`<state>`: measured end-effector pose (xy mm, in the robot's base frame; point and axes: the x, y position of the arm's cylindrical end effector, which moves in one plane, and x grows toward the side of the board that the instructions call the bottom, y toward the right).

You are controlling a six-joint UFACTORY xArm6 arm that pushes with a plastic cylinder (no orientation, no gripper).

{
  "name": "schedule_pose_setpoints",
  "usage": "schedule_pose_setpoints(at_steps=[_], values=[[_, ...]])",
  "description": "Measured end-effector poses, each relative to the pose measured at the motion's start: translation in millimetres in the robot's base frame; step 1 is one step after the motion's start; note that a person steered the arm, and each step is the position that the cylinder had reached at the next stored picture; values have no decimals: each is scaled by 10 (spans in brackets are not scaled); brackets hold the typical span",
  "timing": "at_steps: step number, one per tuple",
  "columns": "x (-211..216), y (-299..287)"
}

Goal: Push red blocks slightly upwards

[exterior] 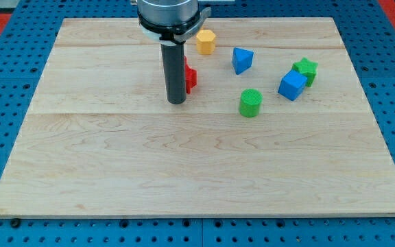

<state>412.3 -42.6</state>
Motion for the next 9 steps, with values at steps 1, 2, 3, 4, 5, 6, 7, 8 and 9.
schedule_pose_setpoints(at_steps=[1,2,3,4,5,6,7,8,9], values=[[-175,-46],[-438,-60],[-657,-69],[-811,-69],[-849,-69],[-621,-46],[-409,162],[-309,412],[-354,515]])
